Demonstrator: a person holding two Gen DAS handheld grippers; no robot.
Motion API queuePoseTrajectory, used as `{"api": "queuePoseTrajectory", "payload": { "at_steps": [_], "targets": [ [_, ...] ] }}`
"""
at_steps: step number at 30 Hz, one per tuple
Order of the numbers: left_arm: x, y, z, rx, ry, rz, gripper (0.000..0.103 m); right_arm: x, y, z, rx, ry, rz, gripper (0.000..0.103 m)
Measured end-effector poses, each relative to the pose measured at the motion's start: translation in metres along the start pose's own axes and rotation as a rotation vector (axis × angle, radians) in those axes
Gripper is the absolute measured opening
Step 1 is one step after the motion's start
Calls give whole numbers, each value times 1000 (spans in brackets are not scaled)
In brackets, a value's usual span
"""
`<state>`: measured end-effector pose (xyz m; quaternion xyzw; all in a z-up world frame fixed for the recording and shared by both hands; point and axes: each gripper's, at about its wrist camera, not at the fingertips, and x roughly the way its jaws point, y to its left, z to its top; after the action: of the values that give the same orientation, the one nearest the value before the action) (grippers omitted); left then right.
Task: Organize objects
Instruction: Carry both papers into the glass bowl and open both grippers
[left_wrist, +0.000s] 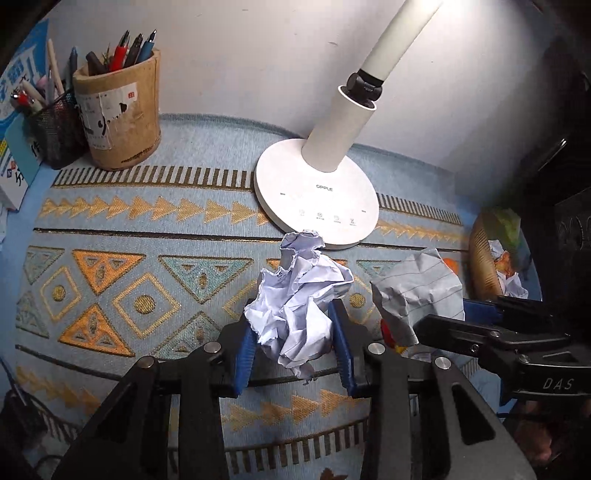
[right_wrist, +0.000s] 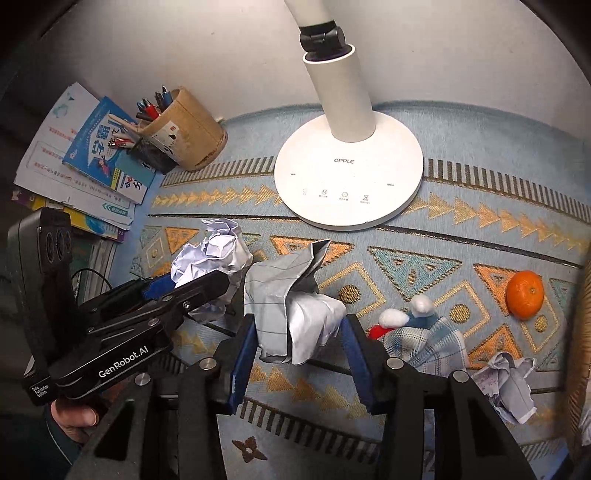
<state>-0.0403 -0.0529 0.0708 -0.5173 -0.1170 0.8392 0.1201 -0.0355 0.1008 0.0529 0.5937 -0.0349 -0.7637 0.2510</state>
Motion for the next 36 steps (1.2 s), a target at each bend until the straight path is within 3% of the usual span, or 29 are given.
{"api": "queuePoseTrajectory", "payload": {
  "at_steps": [9,17,27,36],
  "targets": [
    [-26,-71,-5,109,-46,-28,34,-68,-14,-20,26,-129,-3,45],
    [-36,-144,5,195,-87,-69,34,-135,-56,-37,63,-238,-37,45],
    [-24,-239,18,294,-115,-134,34,-214,-157,-56,218,-345,-126,46],
    [8,-305,15,356,-82,-166,34,-255,-248,-75,355,-374,-193,46]
  ]
}}
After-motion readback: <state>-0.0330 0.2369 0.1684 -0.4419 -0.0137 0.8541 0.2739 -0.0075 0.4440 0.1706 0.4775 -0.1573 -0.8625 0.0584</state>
